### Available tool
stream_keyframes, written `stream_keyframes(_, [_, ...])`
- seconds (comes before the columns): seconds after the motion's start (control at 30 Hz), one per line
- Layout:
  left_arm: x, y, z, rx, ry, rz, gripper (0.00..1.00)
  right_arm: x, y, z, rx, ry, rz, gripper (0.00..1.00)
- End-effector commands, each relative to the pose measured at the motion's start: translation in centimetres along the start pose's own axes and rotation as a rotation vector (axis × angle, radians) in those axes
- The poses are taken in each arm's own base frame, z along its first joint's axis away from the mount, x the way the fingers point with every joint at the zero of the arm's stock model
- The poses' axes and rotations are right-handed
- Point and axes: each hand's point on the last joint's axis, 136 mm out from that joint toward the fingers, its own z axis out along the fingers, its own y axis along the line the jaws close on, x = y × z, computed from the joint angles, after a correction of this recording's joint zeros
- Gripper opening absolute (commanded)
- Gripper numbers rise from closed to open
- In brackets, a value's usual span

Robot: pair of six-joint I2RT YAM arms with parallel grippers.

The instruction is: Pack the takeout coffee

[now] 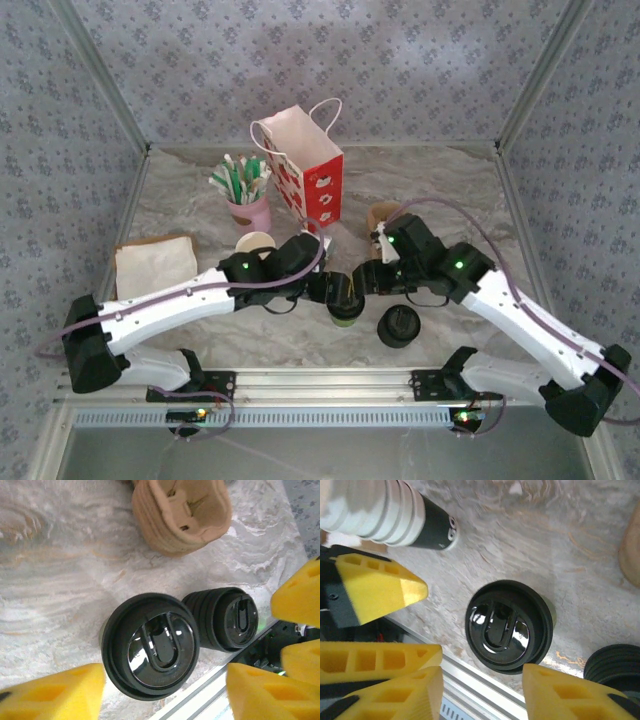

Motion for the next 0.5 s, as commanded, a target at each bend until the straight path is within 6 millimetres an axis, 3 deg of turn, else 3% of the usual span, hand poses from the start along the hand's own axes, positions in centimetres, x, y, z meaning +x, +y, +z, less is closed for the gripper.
stream_keyframes(0.0, [-1.5, -0.9, -3.5, 0.007, -0.051, 0.038, 0.75, -0.5, 0.1, -2.8, -0.004, -0.051, -0.028, 0.56])
stream_keyframes(0.17, [-3.1, -0.9, -7.9, -0.014, -0.115, 0.069, 0.99, -0.8, 0.9, -6.0, -0.042, -0.098, -0.064, 0.75])
stream_keyframes(0.4, [-4.7, -0.6, -13.2, -0.002, -0.175, 0.087, 0.99, -0.4, 1.1, -8.3, -0.038, -0.106, -0.083, 1.00])
stream_keyframes(0.47, [-5.2, -0.8, -14.5, 0.010, -0.192, 0.095, 0.99, -0.3, 0.5, -8.3, -0.009, -0.118, -0.070, 1.00])
